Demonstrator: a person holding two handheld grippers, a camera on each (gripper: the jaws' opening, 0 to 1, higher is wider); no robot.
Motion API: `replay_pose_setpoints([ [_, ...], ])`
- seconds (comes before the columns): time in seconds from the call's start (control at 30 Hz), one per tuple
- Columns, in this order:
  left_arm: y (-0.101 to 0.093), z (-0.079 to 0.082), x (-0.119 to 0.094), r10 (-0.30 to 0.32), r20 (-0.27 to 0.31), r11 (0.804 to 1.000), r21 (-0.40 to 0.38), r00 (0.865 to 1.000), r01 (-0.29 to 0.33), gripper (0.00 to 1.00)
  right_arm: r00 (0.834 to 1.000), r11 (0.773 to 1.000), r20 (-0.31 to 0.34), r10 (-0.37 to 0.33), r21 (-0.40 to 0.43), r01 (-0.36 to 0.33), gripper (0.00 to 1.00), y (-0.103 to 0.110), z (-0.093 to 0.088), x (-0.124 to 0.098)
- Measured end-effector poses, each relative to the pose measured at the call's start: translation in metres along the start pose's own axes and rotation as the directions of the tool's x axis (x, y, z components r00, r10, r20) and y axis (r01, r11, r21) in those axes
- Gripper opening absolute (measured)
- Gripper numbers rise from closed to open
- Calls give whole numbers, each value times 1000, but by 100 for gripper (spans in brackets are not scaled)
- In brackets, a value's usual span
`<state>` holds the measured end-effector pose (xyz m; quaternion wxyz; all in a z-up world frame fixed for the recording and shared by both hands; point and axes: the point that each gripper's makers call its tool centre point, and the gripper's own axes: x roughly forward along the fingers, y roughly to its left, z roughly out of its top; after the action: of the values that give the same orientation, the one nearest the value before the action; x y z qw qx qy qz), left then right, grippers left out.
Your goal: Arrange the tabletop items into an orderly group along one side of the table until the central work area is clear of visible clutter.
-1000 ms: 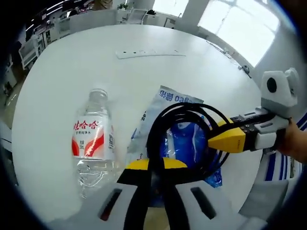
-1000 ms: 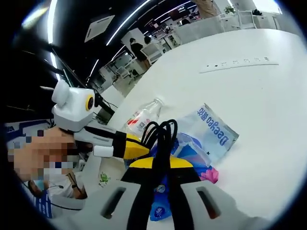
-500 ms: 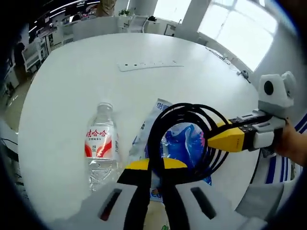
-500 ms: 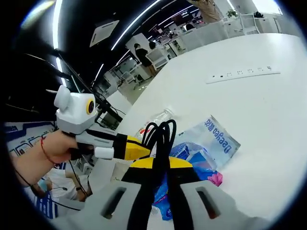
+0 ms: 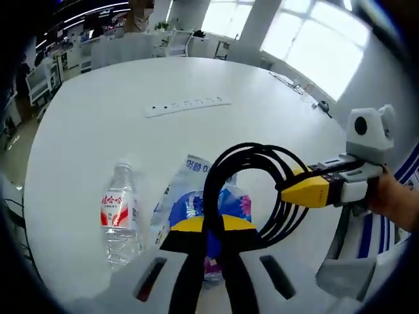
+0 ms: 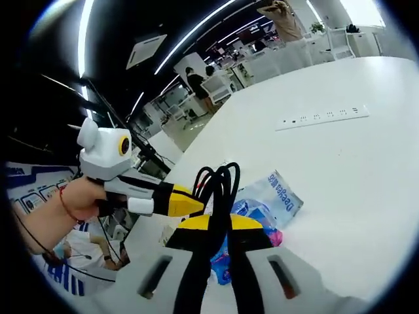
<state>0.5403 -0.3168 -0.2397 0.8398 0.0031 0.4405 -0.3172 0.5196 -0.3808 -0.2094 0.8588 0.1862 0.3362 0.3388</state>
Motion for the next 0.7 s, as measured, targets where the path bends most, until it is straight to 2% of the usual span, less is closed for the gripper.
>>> replay_pose_setpoints([
  [0.23, -32, 14, 5, -29, 20, 999, 23, 999, 29, 3, 999, 1000, 29, -27, 14, 27, 5, -14, 4, -30],
  [0.37, -57, 21, 11, -46, 26, 998, 36, 999, 45, 3, 997, 999, 54, -48, 27, 47, 6, -26, 5, -54],
  [0.6, -92, 25, 24, -78, 24, 996, 39, 997, 77, 3, 994, 996, 77, -82, 43, 78, 6, -41, 2, -86],
  [0.7, -111, 26, 33, -90, 21, 995, 50, 996, 89, 3, 991, 994, 82, -103, 50, 99, 6, -54, -1, -102],
])
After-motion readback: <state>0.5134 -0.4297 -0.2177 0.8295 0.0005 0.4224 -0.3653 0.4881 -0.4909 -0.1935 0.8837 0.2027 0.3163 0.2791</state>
